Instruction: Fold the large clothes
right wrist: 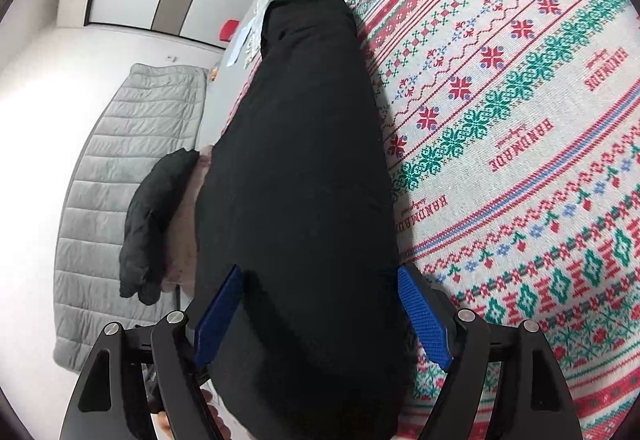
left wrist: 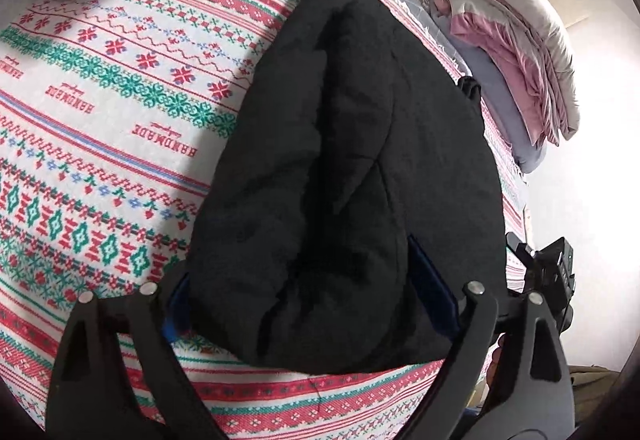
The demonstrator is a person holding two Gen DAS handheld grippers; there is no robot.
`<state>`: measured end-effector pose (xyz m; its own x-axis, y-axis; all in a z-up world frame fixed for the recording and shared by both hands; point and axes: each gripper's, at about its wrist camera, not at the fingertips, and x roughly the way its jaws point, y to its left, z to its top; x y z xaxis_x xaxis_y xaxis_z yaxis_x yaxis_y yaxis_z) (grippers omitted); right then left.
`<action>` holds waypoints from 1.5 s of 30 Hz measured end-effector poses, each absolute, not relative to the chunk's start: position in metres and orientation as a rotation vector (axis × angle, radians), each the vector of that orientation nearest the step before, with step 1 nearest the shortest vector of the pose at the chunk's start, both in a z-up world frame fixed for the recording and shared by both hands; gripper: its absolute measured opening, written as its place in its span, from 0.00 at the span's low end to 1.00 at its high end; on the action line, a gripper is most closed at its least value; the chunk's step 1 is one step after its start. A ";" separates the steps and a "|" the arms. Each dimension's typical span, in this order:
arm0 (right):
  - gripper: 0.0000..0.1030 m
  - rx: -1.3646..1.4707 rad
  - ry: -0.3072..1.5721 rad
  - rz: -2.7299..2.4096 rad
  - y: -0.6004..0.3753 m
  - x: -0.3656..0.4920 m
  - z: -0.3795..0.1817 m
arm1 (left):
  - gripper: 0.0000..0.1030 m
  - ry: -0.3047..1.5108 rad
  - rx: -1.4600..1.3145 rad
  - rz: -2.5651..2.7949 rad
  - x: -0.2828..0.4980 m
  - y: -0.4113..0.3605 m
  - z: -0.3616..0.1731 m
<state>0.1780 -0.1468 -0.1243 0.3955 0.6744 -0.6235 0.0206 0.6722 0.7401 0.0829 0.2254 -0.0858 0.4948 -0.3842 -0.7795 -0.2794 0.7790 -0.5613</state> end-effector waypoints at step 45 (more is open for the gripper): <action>0.44 0.049 0.679 0.354 -0.037 0.145 -0.024 | 0.35 0.847 -0.577 0.092 0.105 0.168 -0.025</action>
